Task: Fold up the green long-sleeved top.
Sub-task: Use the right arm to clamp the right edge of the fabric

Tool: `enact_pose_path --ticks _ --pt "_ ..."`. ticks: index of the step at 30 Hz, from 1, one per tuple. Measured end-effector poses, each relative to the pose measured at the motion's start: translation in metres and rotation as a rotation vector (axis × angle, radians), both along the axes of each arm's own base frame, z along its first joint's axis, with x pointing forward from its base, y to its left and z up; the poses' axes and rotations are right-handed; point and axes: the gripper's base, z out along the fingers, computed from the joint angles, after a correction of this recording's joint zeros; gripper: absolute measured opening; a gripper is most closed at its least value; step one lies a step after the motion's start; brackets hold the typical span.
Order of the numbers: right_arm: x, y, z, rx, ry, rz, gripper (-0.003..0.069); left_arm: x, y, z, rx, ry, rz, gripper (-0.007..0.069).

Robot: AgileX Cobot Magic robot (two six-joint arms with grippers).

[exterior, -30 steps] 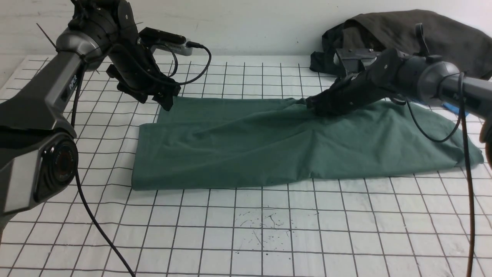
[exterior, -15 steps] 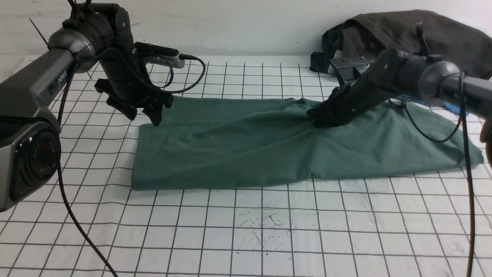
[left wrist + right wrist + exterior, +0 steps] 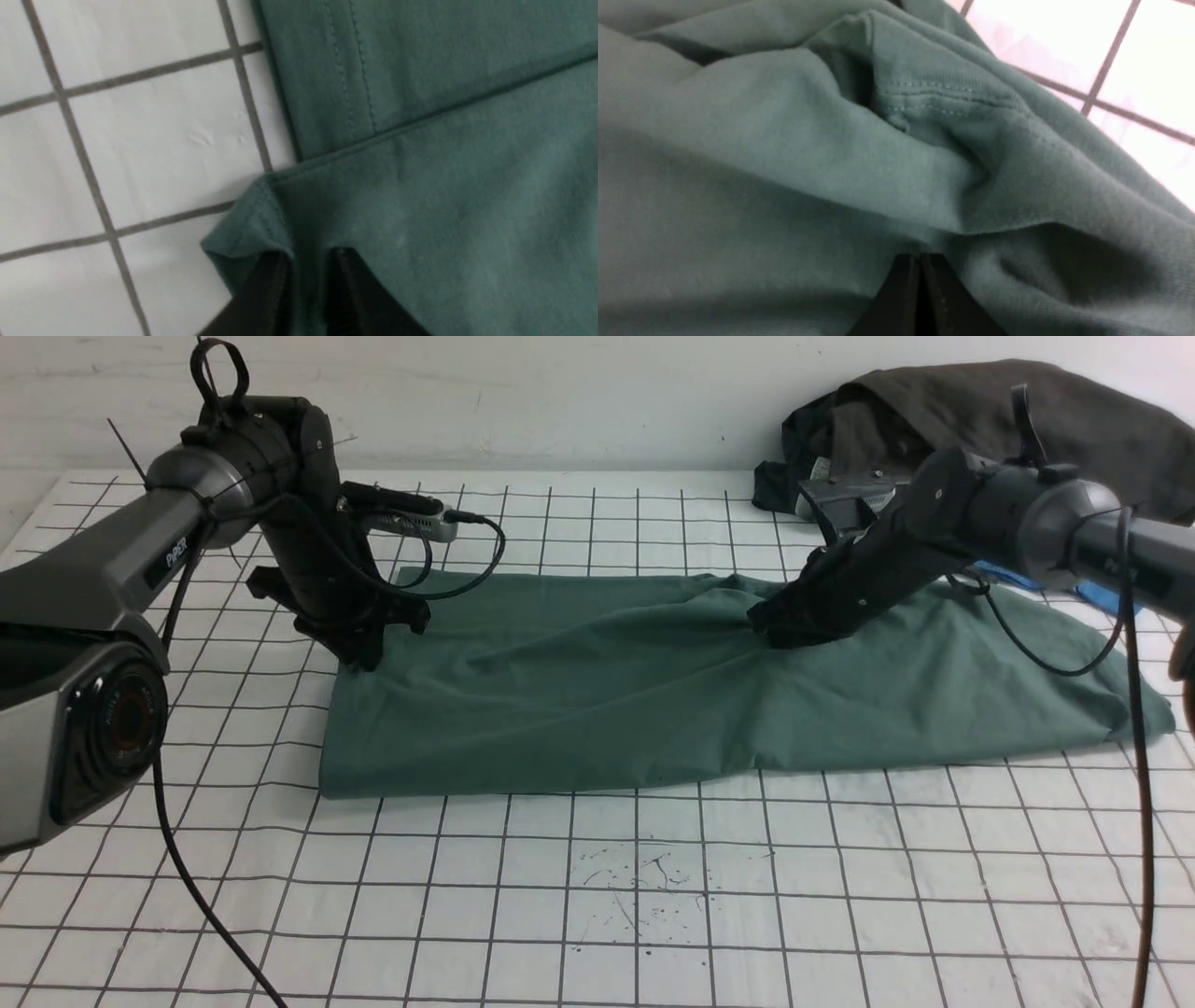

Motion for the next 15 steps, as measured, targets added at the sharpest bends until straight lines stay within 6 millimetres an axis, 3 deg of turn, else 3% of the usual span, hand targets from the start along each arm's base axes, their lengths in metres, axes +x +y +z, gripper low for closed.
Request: enact_pose_path --ticks 1,3,9,14,15 --pt "0.001 0.0 0.001 -0.004 -0.005 0.005 -0.0013 0.0 0.0 0.003 0.004 -0.007 -0.001 0.0019" --pt "0.001 0.0 0.003 -0.004 -0.009 0.005 -0.0013 0.0 0.001 0.006 0.006 -0.017 -0.001 0.0003" --pt "0.001 0.0 0.003 -0.006 -0.006 0.01 -0.0013 0.0 0.002 0.019 0.014 -0.06 0.0 0.0001" --pt "0.001 0.0 0.003 -0.006 -0.002 0.012 -0.0013 0.001 0.006 0.015 0.006 -0.053 0.013 0.0153" --pt "0.0 0.0 0.003 -0.005 0.001 0.013 -0.0013 0.002 0.008 0.012 0.0 -0.049 0.024 0.0231"
